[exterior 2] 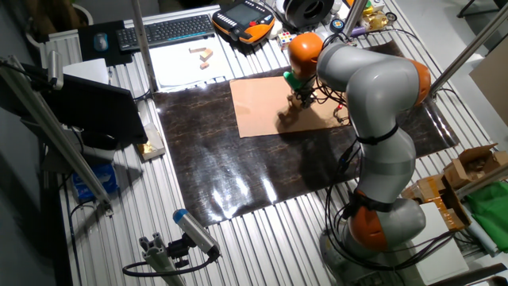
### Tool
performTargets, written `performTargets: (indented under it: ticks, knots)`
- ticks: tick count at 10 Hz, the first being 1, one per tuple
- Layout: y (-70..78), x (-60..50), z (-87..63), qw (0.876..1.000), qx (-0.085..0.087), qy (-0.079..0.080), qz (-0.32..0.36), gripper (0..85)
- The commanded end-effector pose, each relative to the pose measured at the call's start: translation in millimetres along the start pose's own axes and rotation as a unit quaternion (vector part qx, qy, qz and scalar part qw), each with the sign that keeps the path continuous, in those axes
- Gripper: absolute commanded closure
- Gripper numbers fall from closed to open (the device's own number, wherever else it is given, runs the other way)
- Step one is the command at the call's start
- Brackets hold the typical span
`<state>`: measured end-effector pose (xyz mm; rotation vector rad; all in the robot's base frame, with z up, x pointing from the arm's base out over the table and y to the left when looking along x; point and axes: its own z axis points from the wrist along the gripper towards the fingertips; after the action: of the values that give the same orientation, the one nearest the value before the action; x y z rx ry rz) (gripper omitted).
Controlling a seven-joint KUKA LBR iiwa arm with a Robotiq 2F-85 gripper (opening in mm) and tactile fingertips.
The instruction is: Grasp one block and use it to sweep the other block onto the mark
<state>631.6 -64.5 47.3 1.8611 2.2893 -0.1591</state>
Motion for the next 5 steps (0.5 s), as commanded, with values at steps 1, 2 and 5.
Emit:
performTargets:
  ticks: [1, 2, 5]
  knots:
    - [-0.3, -0.6, 0.3, 1.0, 0.0, 0.0, 0.0, 84.3]
    - [-0.4, -0.9, 0.3, 1.0, 0.0, 0.001, 0.0, 84.3]
    - [-0.6, -1.1, 0.6, 1.0, 0.001, 0.001, -0.001, 84.3]
